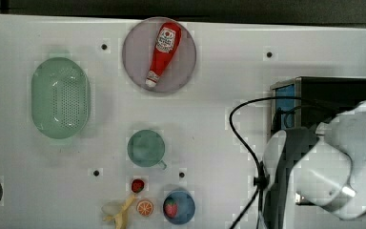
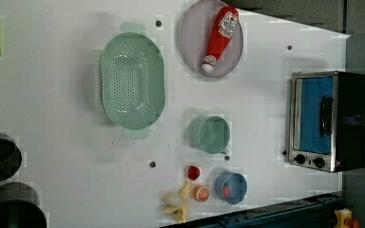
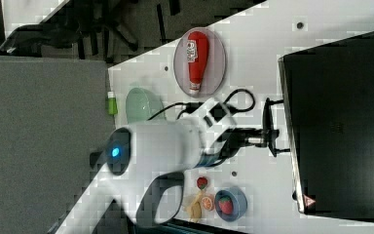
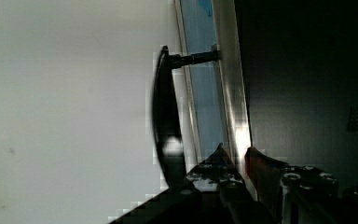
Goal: Flap open oven.
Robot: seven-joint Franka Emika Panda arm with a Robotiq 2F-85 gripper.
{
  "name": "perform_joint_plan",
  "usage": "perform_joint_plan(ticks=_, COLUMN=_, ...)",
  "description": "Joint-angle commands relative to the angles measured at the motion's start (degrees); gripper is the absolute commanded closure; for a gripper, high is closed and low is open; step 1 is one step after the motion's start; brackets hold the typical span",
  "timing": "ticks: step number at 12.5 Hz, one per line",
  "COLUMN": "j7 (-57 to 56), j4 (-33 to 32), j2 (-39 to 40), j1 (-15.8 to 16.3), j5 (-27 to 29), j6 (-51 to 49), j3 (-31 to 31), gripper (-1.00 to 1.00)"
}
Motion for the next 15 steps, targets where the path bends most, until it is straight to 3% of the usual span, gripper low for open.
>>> perform_joint_plan(ticks=1, j7=-3.4, j4=-2.8, j2=-0.5, j1=0.7, j5=0.1, j6=4.3, j3=0.1, gripper=0.65)
perform_joint_plan(ticks=12, j7=-0.9, j4=-8.4, j2=1.9, j1=1.5, j5=-0.6, j6=14.0, j3=1.1, gripper=0.65)
perform_joint_plan(ticks=15, j7=4.8, j4=-8.6, j2=2.0, j1=3.2, j5=-8.5, j6=14.0, j3=2.2, gripper=0.65)
